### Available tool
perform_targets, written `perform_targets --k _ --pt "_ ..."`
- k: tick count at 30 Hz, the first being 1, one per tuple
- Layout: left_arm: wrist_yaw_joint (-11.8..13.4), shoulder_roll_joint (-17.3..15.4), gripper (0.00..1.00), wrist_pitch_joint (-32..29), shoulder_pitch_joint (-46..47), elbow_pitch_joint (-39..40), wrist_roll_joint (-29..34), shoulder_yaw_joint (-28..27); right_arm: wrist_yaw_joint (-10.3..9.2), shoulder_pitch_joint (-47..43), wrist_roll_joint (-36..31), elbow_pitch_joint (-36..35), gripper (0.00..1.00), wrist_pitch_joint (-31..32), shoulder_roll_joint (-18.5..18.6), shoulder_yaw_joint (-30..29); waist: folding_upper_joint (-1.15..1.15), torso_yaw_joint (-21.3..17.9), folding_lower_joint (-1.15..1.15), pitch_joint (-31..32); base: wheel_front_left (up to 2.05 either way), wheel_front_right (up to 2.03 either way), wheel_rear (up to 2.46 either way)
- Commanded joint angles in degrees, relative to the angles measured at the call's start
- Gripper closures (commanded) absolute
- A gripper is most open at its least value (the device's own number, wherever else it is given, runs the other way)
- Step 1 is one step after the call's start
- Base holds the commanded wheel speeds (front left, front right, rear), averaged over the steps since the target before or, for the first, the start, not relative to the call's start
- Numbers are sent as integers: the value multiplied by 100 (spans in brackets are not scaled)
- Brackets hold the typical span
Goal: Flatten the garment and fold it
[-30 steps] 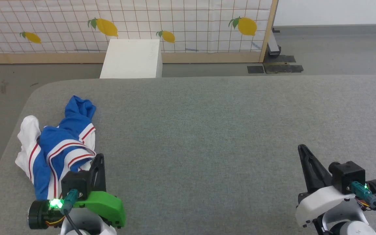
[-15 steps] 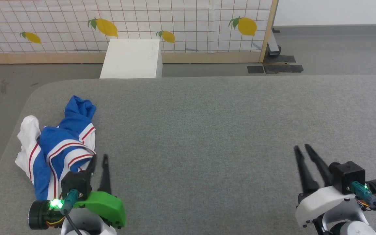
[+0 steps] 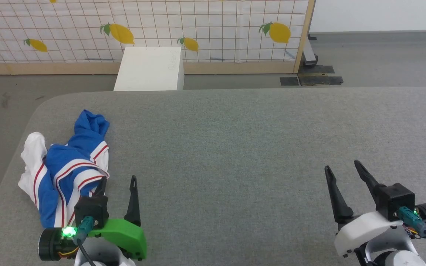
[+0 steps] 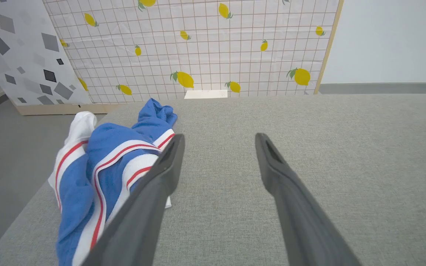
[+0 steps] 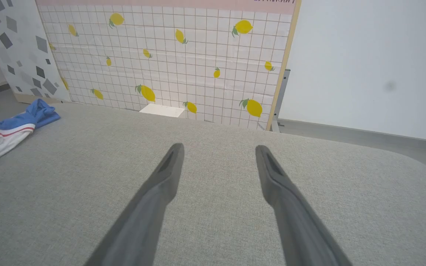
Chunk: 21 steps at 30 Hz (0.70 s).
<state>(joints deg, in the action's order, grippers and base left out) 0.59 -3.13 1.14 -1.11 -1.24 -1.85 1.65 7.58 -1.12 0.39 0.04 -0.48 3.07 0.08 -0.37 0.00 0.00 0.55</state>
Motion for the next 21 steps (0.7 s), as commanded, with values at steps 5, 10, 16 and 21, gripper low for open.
perform_targets --k 5,10,16,21 --pt "64 4 0 106 69 -75 -97 85 -1 -28 22 44 0 -110 -4 -15 5 -1 0 24 0 0 0" --pt "92 5 0 179 90 -133 -175 151 -2 -45 86 80 0 -181 -5 -41 7 -7 0 45 0 0 0" --pt "122 6 0 250 114 -203 -280 208 -2 -61 170 155 0 -252 -5 -75 9 -15 0 59 0 0 0" --pt "147 7 0 311 132 -275 -354 245 -2 -69 221 241 0 -312 -6 -104 10 -18 0 68 0 0 0"
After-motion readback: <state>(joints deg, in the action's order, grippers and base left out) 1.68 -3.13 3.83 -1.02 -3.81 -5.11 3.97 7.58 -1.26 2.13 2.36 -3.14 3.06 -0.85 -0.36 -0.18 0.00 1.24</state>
